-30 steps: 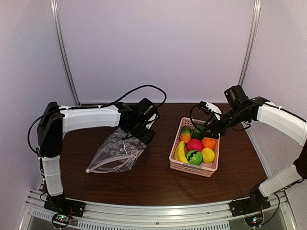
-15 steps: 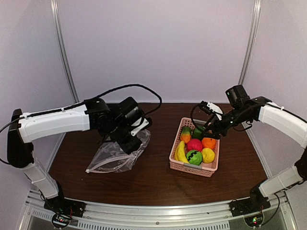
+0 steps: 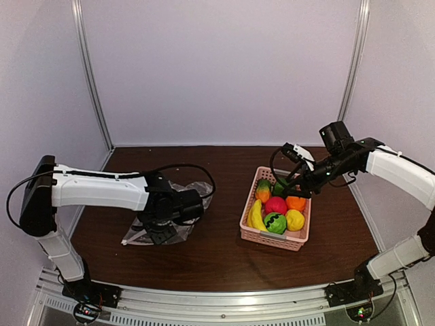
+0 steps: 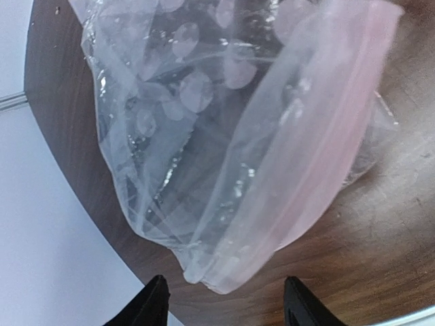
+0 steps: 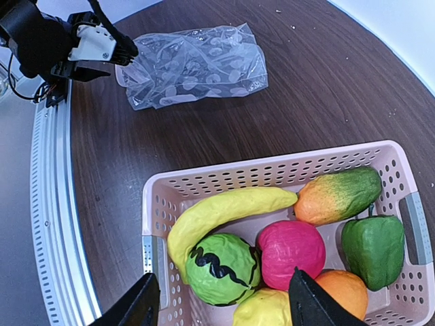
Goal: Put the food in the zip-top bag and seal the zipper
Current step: Pick up the zipper food storage bag at the center of the board.
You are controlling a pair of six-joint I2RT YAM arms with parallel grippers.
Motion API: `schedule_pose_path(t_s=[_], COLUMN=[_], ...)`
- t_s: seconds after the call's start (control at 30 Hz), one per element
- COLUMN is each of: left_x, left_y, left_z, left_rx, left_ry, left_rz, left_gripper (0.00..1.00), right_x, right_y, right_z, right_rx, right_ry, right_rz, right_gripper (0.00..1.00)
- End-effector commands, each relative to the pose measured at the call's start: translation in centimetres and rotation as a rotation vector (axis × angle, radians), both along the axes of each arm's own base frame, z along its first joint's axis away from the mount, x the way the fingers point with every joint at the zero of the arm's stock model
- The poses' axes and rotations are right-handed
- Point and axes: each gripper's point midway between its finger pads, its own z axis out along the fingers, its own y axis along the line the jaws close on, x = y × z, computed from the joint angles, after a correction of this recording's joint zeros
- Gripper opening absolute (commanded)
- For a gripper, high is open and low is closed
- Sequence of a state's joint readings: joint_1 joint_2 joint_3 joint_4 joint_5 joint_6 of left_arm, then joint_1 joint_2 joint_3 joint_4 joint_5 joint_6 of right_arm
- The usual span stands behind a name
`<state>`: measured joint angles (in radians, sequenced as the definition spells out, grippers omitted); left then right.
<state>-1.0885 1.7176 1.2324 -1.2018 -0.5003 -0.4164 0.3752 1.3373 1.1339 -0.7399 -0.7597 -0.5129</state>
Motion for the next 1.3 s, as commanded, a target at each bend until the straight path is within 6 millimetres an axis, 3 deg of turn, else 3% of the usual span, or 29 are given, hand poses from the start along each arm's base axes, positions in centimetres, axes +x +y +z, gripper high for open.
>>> schedule_pose_path(t_s=[0.0, 0.07, 0.23, 0.4, 0.53, 0.7, 0.8, 0.9, 1.07, 1.27], left_x=[1.9, 2.2, 3.0, 4.4, 5.8, 7.3, 7.9, 8.4, 9.0, 8.5], left_y=[2.3, 2.5, 2.0, 0.2, -1.8, -5.8, -7.5, -8.2, -8.7, -8.5], left_z=[-0.2, -0.7, -0.8, 1.1, 4.7, 10.0, 12.3, 13.5, 14.3, 14.1], left_rx=[0.076, 0.082, 0.068, -0.001, -0.106, -0.294, -0.369, -0.382, -0.413, -0.452], left_ry=[-0.114, -0.127, -0.165, -0.201, -0.248, -0.285, -0.303, -0.320, -0.331, -0.315], left_rz=[0.062, 0.064, 0.052, 0.028, 0.020, -0.085, -0.142, -0.168, -0.150, -0.114], left_gripper=[0.56, 0.49, 0.21, 0.00, 0.00, 0.00, 0.00, 0.00, 0.00, 0.00], right_x=[-0.4, -0.4, 0.0, 0.6, 4.0, 9.7, 12.4, 14.0, 13.8, 11.4], right_y=[0.4, 0.3, 0.2, 0.6, 1.1, 4.3, 6.8, 8.6, 9.1, 6.8], right_z=[0.5, 0.5, 0.5, 1.3, 2.6, 3.2, 1.7, 1.5, 1.4, 2.5], right_rx=[0.038, 0.038, 0.027, 0.038, 0.030, 0.139, 0.207, 0.265, 0.284, 0.278], right_ry=[0.006, 0.008, 0.008, 0.010, -0.041, 0.048, 0.183, 0.281, 0.356, 0.366], right_rz=[0.005, 0.000, -0.025, -0.024, -0.092, -0.153, -0.142, -0.136, -0.128, -0.161], right_gripper=[0.65, 0.65, 0.65, 0.64, 0.62, 0.60, 0.61, 0.65, 0.67, 0.70])
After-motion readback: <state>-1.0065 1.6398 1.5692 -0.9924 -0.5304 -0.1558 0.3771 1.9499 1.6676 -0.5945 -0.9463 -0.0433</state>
